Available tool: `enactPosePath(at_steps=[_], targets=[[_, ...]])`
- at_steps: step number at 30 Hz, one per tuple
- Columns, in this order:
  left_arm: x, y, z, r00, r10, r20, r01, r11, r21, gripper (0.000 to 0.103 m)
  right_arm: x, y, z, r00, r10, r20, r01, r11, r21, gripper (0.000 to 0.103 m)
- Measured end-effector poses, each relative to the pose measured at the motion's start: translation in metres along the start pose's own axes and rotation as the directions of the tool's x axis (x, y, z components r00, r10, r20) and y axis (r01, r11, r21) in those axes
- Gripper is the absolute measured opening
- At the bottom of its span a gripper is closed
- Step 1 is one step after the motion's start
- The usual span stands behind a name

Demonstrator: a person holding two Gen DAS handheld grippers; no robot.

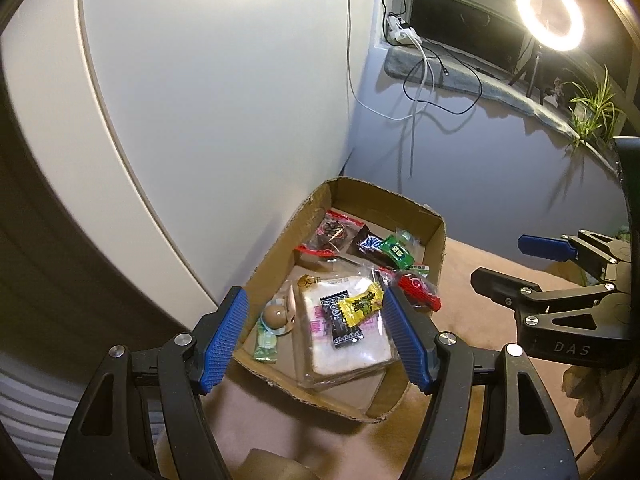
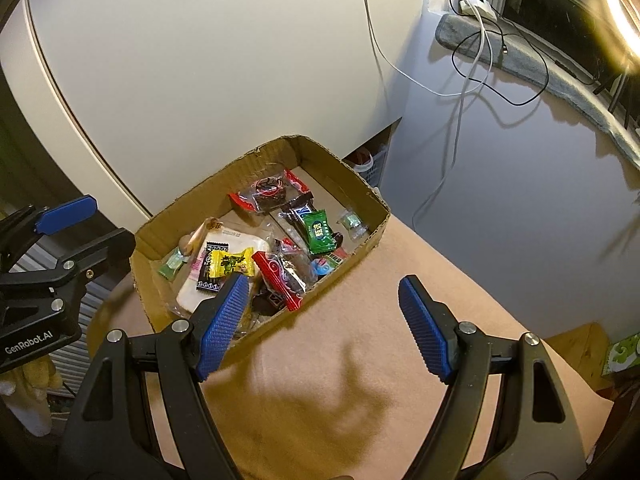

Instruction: Organize snacks

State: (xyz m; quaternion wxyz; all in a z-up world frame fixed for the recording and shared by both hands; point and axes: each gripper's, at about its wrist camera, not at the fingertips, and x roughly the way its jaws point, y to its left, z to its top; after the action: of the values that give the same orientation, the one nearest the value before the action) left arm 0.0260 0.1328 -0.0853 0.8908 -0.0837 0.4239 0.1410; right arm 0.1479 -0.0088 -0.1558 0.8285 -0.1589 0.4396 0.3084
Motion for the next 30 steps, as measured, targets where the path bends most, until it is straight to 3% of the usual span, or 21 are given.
enactPosePath(at_steps=[8, 12, 30], targets=[[-0.004, -0.003, 0.0, 1.0, 0.006, 0.009, -0.006, 1.0, 0.004, 0.07, -0.002, 0.0, -0.001, 1.0, 0.002, 0.003, -0.002, 1.0, 0.0, 0.08], [-0.006, -0.004, 0.0, 1.0, 0.006, 0.013, -0.006, 1.0, 0.008, 0.077, -0.004, 0.0, -0.001, 1.0, -0.002, 0.004, 0.002, 1.0, 0.002, 0.08], [-0.015, -0.008, -0.001, 0.999, 0.009, 0.033, -0.009, 1.0, 0.015, 0.077, -0.011, 0.001, -0.002, 1.0, -0.005, 0.009, 0.005, 1.0, 0.004, 0.08]])
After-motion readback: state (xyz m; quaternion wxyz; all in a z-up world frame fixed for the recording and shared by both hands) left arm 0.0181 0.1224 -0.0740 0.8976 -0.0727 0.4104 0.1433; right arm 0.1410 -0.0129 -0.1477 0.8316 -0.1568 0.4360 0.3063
